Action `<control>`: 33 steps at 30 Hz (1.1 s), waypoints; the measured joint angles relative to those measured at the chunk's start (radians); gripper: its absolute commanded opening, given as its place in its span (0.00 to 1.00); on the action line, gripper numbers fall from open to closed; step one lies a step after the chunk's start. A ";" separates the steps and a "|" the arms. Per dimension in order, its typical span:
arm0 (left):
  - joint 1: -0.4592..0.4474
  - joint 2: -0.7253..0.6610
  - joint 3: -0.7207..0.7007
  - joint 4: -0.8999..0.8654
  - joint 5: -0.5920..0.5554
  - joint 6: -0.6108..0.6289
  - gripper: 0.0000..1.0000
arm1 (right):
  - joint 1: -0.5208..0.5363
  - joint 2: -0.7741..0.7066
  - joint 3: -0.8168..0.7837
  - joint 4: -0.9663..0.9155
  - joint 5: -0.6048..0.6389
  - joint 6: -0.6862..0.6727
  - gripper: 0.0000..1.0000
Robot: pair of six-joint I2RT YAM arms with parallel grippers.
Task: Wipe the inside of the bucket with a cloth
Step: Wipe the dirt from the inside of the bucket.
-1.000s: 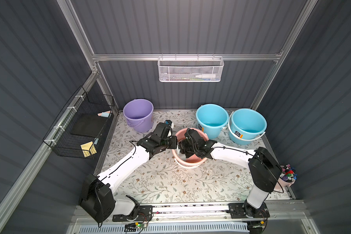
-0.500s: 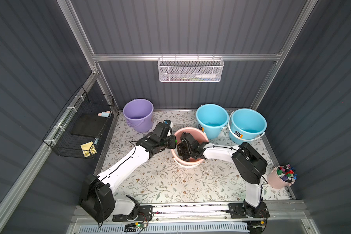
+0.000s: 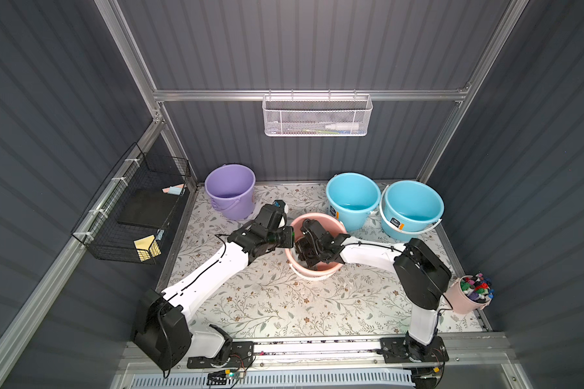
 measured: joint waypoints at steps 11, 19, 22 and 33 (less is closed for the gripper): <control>0.000 0.000 0.011 -0.006 0.000 0.000 0.00 | 0.023 -0.184 0.027 -0.134 0.056 -0.130 0.00; 0.000 0.000 0.017 -0.008 0.000 0.002 0.00 | 0.029 -0.271 0.025 -0.171 0.164 -0.439 0.00; 0.000 0.002 0.017 -0.008 0.000 0.003 0.00 | 0.029 -0.329 -0.008 -0.136 0.214 -0.660 0.00; 0.000 0.011 0.032 -0.019 0.008 0.015 0.00 | 0.024 -0.505 -0.220 0.106 0.292 -1.755 0.00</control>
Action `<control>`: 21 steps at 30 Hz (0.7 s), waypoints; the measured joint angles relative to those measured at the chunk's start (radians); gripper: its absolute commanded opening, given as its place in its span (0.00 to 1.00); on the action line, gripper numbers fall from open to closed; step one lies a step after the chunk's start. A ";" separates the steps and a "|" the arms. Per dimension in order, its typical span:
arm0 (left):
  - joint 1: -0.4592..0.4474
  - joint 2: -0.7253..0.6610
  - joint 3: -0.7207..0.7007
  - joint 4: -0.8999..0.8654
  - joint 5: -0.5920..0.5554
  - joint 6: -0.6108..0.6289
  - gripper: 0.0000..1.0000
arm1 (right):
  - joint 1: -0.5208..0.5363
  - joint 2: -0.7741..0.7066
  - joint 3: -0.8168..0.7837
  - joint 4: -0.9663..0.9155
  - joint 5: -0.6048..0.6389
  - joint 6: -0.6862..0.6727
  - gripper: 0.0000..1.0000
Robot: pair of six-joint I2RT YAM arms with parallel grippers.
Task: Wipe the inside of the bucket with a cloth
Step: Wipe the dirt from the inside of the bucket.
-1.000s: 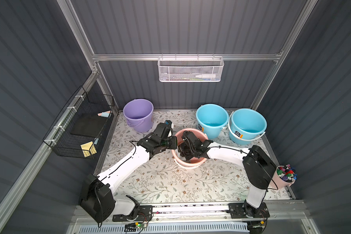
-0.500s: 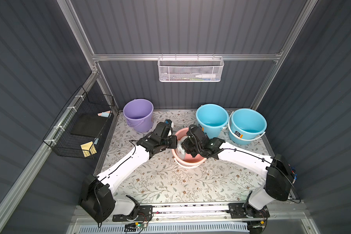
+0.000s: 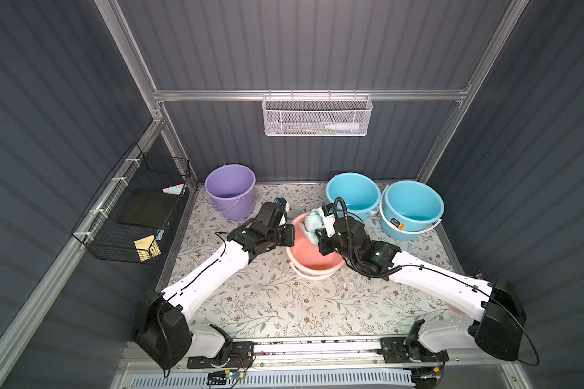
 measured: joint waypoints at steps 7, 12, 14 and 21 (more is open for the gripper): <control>0.000 0.007 0.000 -0.004 0.011 0.008 0.00 | -0.044 0.025 -0.021 0.037 -0.076 -0.623 0.00; 0.000 0.007 0.000 -0.004 0.021 0.012 0.00 | -0.093 0.101 0.093 -0.027 -0.194 -0.865 0.00; 0.000 0.007 0.000 -0.004 0.023 0.014 0.00 | -0.104 0.129 0.145 -0.060 -0.254 -0.919 0.00; 0.000 0.007 0.000 -0.004 0.025 0.015 0.00 | -0.109 0.220 0.280 -0.117 -0.290 -1.007 0.00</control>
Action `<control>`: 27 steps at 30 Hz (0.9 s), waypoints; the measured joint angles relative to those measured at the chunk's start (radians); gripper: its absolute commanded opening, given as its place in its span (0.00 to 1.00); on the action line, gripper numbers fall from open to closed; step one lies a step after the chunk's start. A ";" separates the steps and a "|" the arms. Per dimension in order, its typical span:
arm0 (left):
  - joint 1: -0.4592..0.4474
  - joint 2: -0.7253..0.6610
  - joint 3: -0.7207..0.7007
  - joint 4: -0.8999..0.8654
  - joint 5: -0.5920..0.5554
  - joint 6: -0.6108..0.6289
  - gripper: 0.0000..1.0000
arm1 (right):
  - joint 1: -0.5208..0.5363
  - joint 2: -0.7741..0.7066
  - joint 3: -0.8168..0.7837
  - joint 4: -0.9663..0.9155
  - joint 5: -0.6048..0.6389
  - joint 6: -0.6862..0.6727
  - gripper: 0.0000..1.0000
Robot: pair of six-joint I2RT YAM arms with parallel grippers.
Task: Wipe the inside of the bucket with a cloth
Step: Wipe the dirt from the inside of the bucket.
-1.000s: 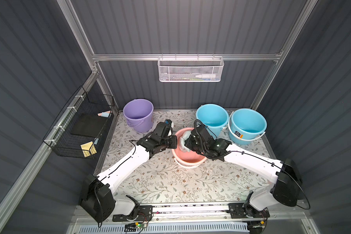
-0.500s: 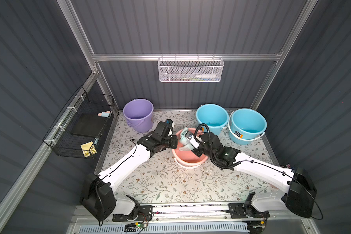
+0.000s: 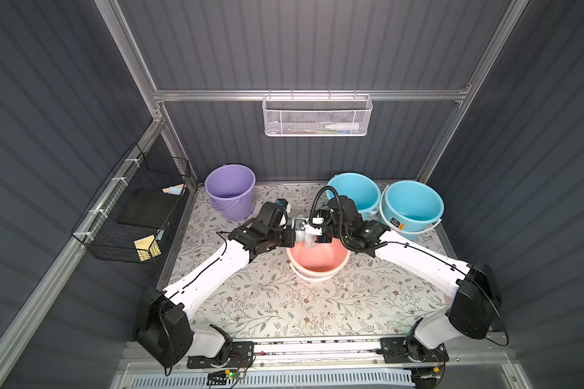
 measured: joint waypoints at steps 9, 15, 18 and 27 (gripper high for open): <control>0.000 0.000 0.000 -0.002 -0.008 0.000 0.00 | -0.068 -0.040 0.021 -0.174 0.171 -0.076 0.00; 0.000 0.000 0.000 -0.002 -0.008 0.000 0.00 | -0.088 -0.122 0.026 -0.393 0.246 -0.110 0.00; 0.000 0.000 0.000 -0.003 -0.008 0.000 0.00 | -0.088 -0.151 0.027 -0.512 0.245 -0.112 0.00; -0.006 0.000 0.000 -0.003 -0.006 0.007 0.00 | -0.087 -0.175 0.082 -0.842 0.070 -0.057 0.00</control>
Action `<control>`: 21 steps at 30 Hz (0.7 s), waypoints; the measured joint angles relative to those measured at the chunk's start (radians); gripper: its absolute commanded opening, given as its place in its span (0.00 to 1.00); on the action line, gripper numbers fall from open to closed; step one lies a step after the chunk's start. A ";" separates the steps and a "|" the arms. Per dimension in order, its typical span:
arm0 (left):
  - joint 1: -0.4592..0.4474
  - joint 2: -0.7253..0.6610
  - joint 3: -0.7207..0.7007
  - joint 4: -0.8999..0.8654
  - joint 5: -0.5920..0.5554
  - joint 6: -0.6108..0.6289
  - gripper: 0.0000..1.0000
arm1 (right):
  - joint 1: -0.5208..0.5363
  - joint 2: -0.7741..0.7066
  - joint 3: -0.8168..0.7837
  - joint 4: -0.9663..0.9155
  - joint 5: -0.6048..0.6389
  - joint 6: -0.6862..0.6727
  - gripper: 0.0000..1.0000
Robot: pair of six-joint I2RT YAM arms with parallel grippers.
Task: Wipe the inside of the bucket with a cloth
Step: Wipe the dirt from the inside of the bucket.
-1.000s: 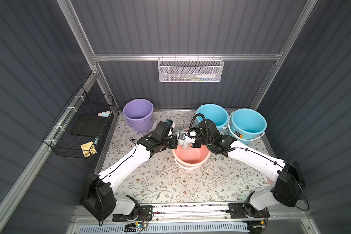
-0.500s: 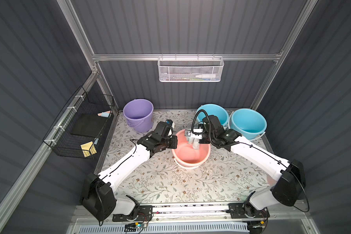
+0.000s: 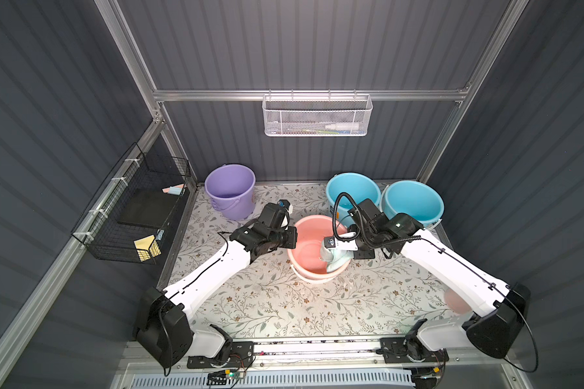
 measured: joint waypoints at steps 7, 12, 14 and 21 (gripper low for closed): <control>0.000 0.000 0.000 0.000 0.003 0.002 0.00 | 0.000 0.032 0.004 -0.054 -0.305 0.069 0.00; 0.000 0.000 0.000 0.000 0.003 0.002 0.00 | 0.010 0.081 -0.018 0.062 -0.501 0.135 0.00; 0.000 0.000 0.000 0.000 0.003 0.001 0.00 | 0.020 0.112 -0.019 0.144 -0.551 0.178 0.00; 0.000 -0.001 0.000 0.000 0.002 0.001 0.00 | 0.043 0.172 -0.026 0.448 -0.565 0.310 0.00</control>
